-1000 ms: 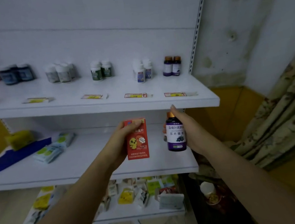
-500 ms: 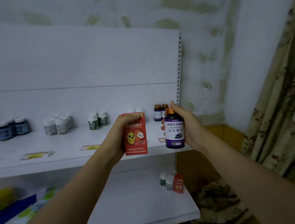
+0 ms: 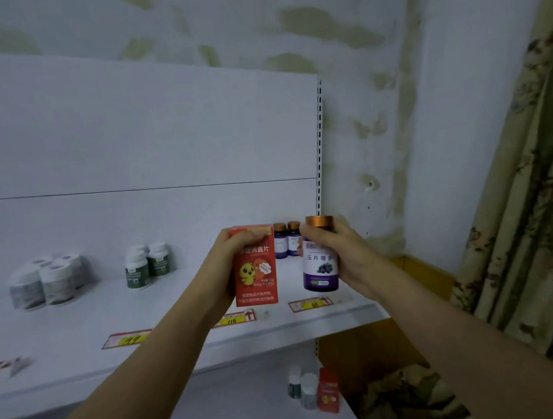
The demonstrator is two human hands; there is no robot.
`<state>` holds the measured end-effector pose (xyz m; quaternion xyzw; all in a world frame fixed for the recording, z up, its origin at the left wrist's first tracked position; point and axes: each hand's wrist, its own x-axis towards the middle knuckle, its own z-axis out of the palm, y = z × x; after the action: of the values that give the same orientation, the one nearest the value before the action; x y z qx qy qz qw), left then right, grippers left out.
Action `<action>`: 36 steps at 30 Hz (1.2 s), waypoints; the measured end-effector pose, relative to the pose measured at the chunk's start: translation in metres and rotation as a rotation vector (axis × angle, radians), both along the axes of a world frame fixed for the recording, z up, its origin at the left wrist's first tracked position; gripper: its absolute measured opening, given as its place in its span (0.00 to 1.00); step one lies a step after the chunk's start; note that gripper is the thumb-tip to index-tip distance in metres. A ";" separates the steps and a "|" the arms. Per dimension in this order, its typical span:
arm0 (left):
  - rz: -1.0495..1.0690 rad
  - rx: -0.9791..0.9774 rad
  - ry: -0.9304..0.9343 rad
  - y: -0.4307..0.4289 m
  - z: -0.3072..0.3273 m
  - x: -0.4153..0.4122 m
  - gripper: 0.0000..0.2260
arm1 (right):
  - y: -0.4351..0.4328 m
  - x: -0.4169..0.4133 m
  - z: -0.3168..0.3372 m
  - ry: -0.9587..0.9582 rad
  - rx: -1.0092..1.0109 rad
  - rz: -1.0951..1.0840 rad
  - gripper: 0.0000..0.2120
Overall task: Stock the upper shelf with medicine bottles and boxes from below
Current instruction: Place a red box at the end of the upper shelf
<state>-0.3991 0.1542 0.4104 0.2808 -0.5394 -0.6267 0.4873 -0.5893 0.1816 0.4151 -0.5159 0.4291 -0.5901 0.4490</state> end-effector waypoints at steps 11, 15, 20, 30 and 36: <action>0.070 -0.010 0.017 -0.107 0.001 -0.058 0.17 | -0.133 -0.060 -0.036 0.231 0.116 -0.100 0.27; 0.112 -0.031 0.015 -0.145 0.011 -0.078 0.15 | -0.184 -0.081 -0.047 0.301 0.140 -0.084 0.28; 0.144 -0.016 0.015 -0.179 0.013 -0.088 0.19 | -0.230 -0.093 -0.068 0.354 0.153 -0.082 0.25; 0.165 -0.013 -0.033 -0.219 -0.005 -0.086 0.20 | -0.285 -0.090 -0.095 0.640 0.089 -0.202 0.26; 0.165 0.019 -0.031 -0.235 -0.012 -0.081 0.14 | -0.307 -0.090 -0.093 0.800 0.052 -0.282 0.25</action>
<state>-0.4805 -0.0806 0.3986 0.3384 -0.5159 -0.5851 0.5263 -0.6794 -0.1255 0.3217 -0.6289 0.6506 -0.3879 0.1752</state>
